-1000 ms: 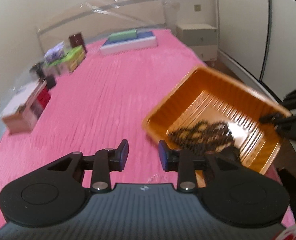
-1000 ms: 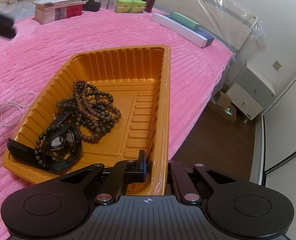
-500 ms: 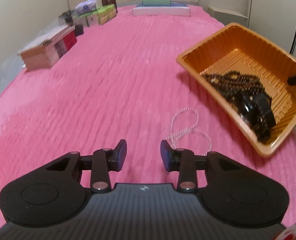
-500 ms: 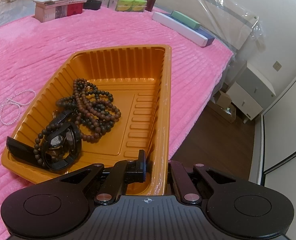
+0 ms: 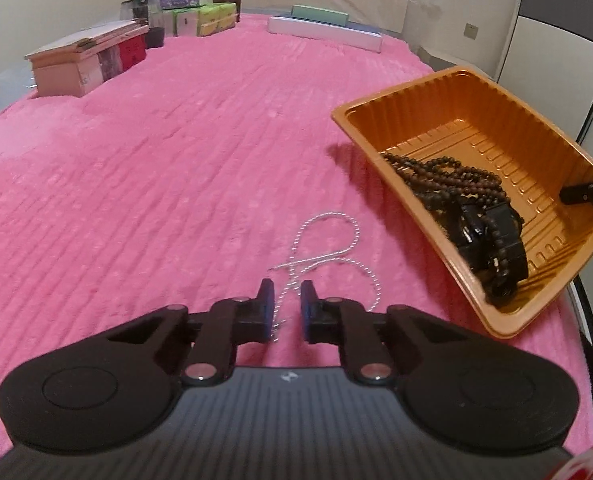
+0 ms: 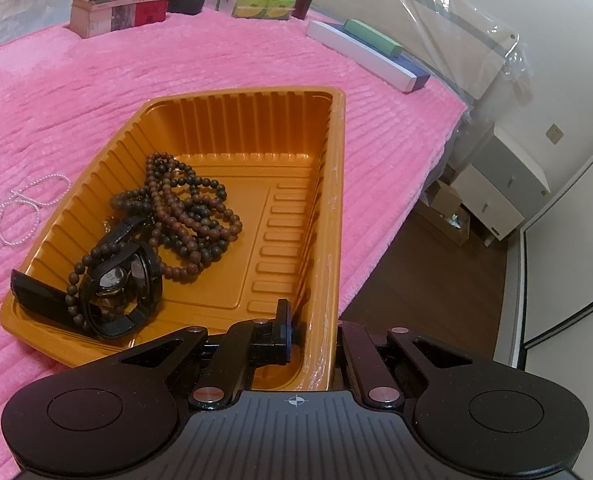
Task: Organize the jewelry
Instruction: 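Grasp the white pearl strand with the left tool, then lift the pearl strand over the tray with the left tool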
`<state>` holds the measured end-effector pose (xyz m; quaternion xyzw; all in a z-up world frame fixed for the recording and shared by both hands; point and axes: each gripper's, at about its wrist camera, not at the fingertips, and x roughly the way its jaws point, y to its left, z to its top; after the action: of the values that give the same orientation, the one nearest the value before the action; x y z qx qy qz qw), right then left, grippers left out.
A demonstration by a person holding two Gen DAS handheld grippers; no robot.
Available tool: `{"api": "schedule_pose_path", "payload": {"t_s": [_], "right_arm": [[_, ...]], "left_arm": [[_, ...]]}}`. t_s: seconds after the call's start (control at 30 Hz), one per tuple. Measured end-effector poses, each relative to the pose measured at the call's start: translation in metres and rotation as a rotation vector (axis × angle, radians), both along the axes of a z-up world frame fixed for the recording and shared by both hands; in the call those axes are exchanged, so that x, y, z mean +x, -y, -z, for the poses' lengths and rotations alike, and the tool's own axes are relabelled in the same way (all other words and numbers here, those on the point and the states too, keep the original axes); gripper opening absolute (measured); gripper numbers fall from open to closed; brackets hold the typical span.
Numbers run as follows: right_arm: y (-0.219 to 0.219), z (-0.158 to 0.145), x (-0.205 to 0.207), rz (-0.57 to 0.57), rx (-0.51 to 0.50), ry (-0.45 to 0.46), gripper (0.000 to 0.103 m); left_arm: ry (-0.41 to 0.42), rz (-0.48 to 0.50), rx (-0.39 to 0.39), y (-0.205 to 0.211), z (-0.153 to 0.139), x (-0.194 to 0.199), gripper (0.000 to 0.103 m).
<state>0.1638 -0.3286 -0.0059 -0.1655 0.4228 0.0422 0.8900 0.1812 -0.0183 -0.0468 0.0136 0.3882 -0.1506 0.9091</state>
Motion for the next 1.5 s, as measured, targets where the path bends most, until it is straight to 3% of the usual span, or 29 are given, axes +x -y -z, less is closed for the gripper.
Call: {"api": "schedule_pose_path", "payload": {"t_s": [0.13,0.37,0.53,1.2,1.5], "right_arm": [[0.001,0.001,0.001,0.003,0.0,-0.004,0.005],[0.002,0.001,0.001,0.005,0.001,-0.005,0.006],[0.002,0.002,0.001,0.005,0.002,-0.003,0.006],[0.002,0.001,0.001,0.006,-0.001,0.001,0.006],[0.002,0.001,0.001,0.005,-0.001,0.001,0.006]], "left_arm": [[-0.034,0.006,-0.019,0.009,0.008,0.009,0.01],[-0.06,-0.016,0.025,0.017,0.02,0.019,0.01],[-0.047,0.012,0.056,0.018,0.016,0.017,0.002],[0.159,0.043,0.16,-0.011,-0.081,0.002,0.002],[0.192,0.053,0.168,-0.011,-0.1,0.005,0.002]]}}
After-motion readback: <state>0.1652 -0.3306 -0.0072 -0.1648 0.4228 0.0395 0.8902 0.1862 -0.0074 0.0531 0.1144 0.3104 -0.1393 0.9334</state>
